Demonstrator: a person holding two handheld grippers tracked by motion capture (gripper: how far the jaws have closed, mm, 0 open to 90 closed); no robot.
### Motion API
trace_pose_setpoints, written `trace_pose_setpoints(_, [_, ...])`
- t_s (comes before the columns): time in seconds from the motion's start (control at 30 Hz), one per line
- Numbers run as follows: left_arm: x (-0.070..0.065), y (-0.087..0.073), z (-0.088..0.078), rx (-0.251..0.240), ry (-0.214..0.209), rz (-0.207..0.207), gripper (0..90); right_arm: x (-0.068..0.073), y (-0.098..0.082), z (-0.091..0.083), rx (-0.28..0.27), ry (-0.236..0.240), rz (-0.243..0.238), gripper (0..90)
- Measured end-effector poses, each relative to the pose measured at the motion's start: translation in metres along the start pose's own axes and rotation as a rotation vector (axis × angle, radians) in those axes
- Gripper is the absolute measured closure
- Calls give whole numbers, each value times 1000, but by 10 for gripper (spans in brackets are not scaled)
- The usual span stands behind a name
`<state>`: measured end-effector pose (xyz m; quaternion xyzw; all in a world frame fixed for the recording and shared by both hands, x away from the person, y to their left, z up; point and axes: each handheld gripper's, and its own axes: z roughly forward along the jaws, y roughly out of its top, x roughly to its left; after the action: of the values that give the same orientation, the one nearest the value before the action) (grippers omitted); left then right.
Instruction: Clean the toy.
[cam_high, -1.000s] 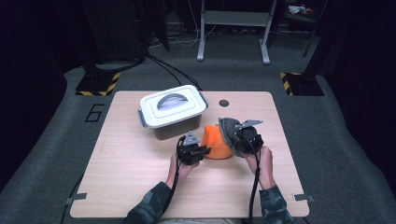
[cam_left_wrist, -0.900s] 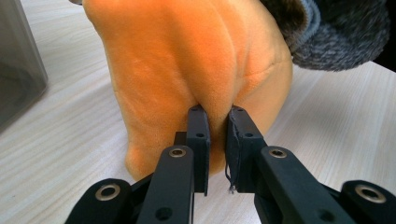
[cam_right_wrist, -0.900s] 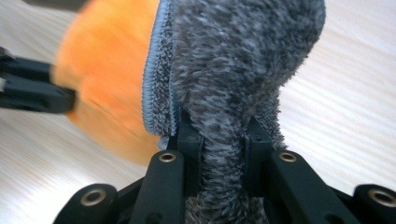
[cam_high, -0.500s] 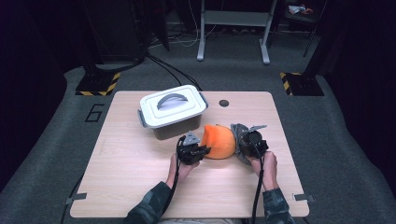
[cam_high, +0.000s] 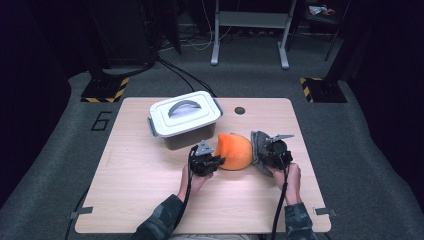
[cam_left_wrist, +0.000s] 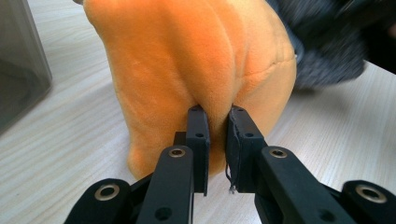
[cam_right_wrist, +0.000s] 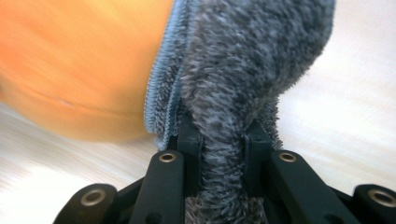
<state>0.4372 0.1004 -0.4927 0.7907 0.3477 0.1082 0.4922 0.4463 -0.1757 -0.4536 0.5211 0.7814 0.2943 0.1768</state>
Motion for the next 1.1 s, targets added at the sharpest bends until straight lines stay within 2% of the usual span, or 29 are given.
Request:
trace_pose_setpoints(0.07, [0, 0, 0, -1, 2, -1, 800, 5, 5, -16, -50, -5, -7, 743])
trace_pose_setpoints(0.13, [0, 0, 0, -4, 3, -1, 797, 12, 11, -28, -94, 21, -16, 744])
trace_pose_setpoints(0.17, [0, 0, 0, -5, 3, 0, 794, 16, 14, -32, -110, 30, -36, 744])
trace_pose_setpoints(0.2, [0, 0, 0, -4, 1, 1, 792, 21, 16, -35, -108, 45, -45, 744])
trace_pose_setpoints(0.27, [1, 0, -1, -3, -3, 0, 785, 30, 19, -33, -99, 62, -77, 744])
trace_pose_setpoints(0.33, [1, 0, 0, -13, 0, -14, 777, 36, 20, -25, -80, 56, -106, 744])
trace_pose_setpoints(0.47, [2, 0, -2, -15, -6, 0, 737, 33, 20, -15, -63, 50, -89, 745])
trace_pose_setpoints(0.5, [2, 0, -2, -21, -9, -4, 714, 32, 19, -15, -62, 53, -84, 745])
trace_pose_setpoints(0.57, [2, 1, -3, -19, -3, 16, 666, 30, 19, -14, -60, 40, -94, 745])
trace_pose_setpoints(0.6, [1, 1, -4, -19, -7, 6, 630, 30, 19, -14, -56, 39, -84, 745])
trace_pose_setpoints(0.7, [2, 1, -4, -14, -8, 12, 537, 28, 20, -13, -55, 35, -87, 744])
trace_pose_setpoints(0.8, [1, 0, -2, -1, 14, 45, 500, 26, 20, -11, -59, 38, -81, 744])
trace_pose_setpoints(0.83, [0, -1, -1, 4, 13, 43, 496, 25, 20, -11, -60, 38, -80, 744])
trace_pose_setpoints(0.9, [-2, -2, 2, 14, 30, 54, 502, 25, 20, -9, -59, 40, -78, 744])
trace_pose_setpoints(0.93, [-2, -2, 3, 21, 43, 80, 534, 25, 20, -9, -59, 43, -71, 744])
trace_pose_setpoints(0.97, [-3, -3, 4, 17, 48, 82, 576, 24, 20, -8, -59, 42, -70, 743])
trace_pose_setpoints(1.03, [-1, -3, 5, 15, 34, 64, 746, 23, 20, -7, -58, 38, -72, 743])
trace_pose_setpoints(1.1, [-2, -3, 5, 12, 36, 73, 804, 22, 19, -8, -56, 40, -64, 743])
